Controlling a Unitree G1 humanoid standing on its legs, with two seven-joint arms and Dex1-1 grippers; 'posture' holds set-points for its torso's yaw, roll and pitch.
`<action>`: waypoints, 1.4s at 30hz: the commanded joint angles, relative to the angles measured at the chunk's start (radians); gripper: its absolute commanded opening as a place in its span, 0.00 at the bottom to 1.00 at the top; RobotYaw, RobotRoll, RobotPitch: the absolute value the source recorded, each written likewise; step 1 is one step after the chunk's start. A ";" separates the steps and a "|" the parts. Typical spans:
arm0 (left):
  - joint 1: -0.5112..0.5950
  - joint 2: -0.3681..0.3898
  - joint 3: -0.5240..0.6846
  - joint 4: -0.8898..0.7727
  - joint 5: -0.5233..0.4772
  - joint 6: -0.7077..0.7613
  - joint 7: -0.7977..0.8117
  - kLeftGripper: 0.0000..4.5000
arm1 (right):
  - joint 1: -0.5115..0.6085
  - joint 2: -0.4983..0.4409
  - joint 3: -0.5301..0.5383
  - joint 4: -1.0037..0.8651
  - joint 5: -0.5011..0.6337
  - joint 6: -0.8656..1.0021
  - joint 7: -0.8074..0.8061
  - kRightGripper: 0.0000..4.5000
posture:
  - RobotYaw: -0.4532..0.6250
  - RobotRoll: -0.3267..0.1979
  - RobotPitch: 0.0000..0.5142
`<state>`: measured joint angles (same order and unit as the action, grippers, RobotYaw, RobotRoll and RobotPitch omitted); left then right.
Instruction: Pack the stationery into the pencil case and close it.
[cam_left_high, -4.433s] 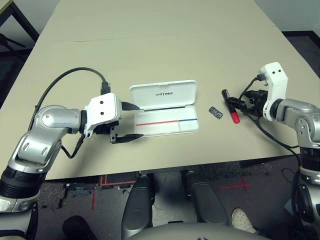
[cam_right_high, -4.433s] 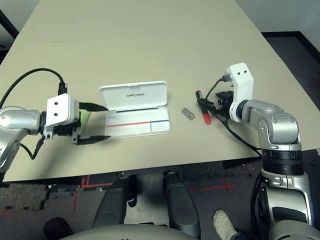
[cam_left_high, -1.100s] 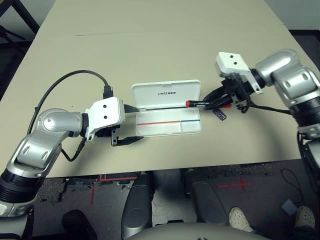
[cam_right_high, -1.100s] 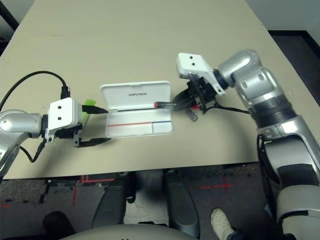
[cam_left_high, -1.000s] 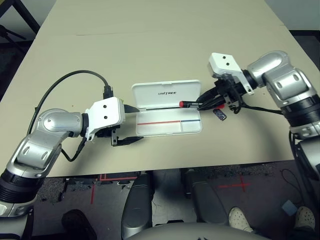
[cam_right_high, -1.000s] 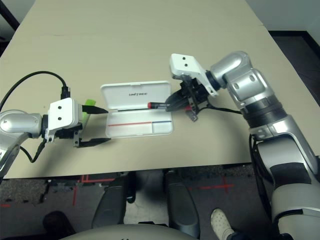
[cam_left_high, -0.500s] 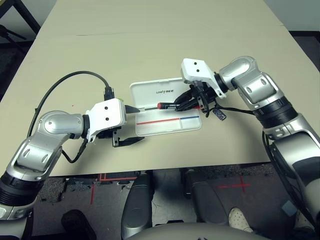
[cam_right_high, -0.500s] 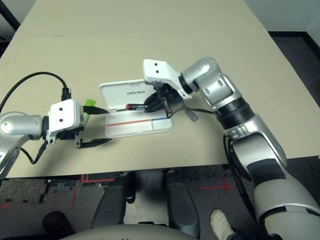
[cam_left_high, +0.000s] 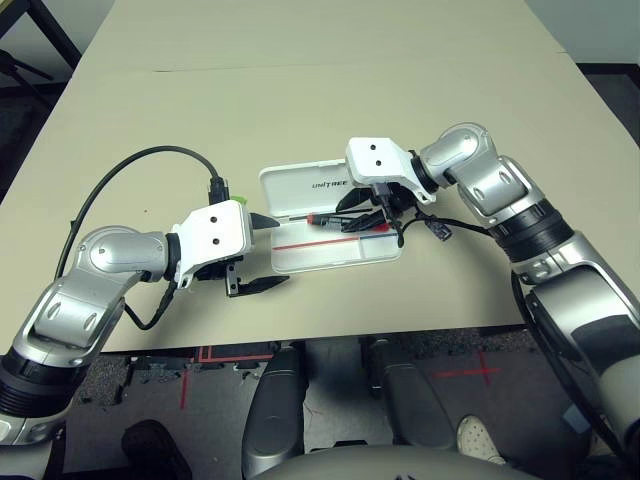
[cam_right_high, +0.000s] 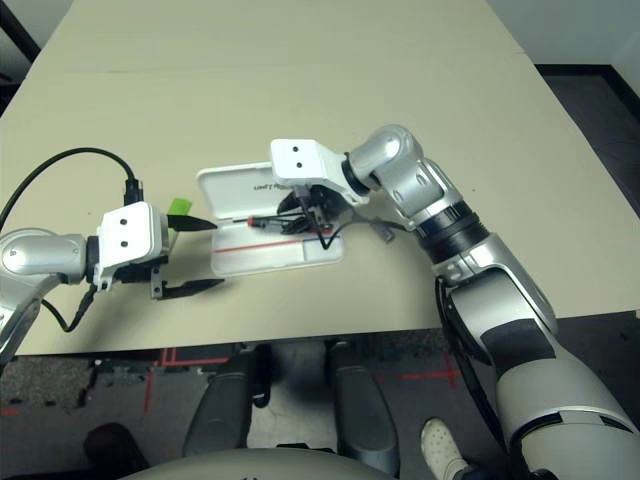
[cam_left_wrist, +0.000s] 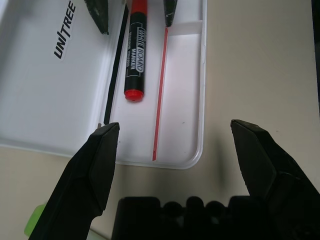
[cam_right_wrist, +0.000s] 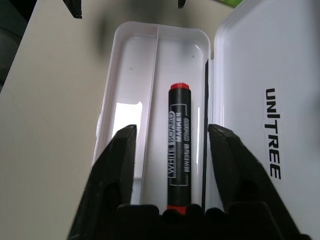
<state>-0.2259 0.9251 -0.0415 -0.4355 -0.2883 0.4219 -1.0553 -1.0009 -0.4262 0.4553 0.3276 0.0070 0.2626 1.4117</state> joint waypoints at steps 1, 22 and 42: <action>0.008 0.014 0.001 -0.014 0.004 0.001 -0.002 1.00 | 0.017 -0.009 -0.029 -0.036 0.033 0.005 0.014 0.90 | 0.55 0.62 0.40; 0.045 0.008 0.156 -0.018 -0.029 0.288 0.172 1.00 | 0.220 -0.347 -0.339 -0.363 0.409 0.283 0.132 0.99 | 0.52 0.62 0.42; -0.299 -0.129 0.198 0.092 -0.136 1.035 0.488 1.00 | 0.347 -0.370 -0.328 -0.465 0.435 0.297 0.009 0.99 | 0.50 0.62 0.45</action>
<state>-0.5144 0.8040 0.1772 -0.3660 -0.4146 1.4045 -0.5821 -0.6663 -0.7906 0.1090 -0.1193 0.4473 0.5683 1.4262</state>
